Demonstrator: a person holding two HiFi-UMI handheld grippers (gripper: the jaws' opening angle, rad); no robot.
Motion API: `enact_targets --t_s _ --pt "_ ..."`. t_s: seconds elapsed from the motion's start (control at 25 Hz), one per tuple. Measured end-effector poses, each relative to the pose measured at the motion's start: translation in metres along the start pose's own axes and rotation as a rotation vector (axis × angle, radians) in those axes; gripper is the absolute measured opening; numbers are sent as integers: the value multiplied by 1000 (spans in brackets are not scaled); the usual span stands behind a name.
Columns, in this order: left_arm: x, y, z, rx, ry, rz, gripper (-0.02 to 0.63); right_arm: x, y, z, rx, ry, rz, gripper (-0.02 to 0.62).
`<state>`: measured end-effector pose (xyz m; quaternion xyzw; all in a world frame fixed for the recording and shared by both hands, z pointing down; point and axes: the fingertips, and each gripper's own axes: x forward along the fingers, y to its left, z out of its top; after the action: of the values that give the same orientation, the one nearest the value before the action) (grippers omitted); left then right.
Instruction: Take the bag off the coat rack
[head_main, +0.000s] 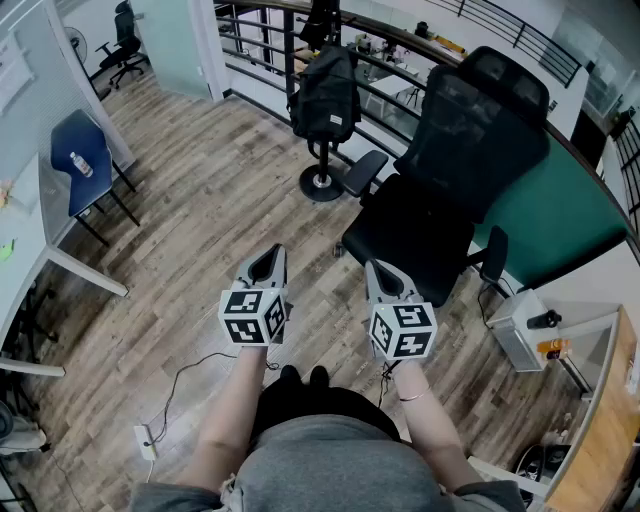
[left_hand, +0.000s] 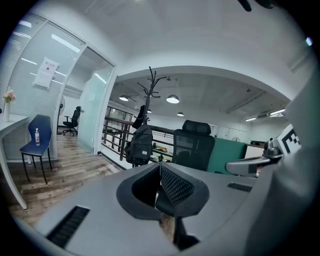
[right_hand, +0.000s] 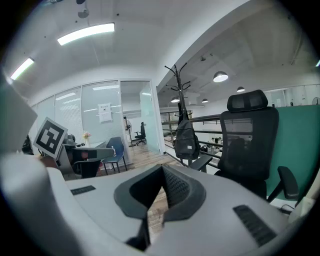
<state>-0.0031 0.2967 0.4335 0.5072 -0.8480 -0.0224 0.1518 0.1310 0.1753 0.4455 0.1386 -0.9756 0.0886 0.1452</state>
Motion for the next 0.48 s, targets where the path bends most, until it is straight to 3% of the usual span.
enact_targets --t_s 0.48 --pt "6 -11 5 30 -5 -8 23 2 -7 6 -23 -8 13 2"
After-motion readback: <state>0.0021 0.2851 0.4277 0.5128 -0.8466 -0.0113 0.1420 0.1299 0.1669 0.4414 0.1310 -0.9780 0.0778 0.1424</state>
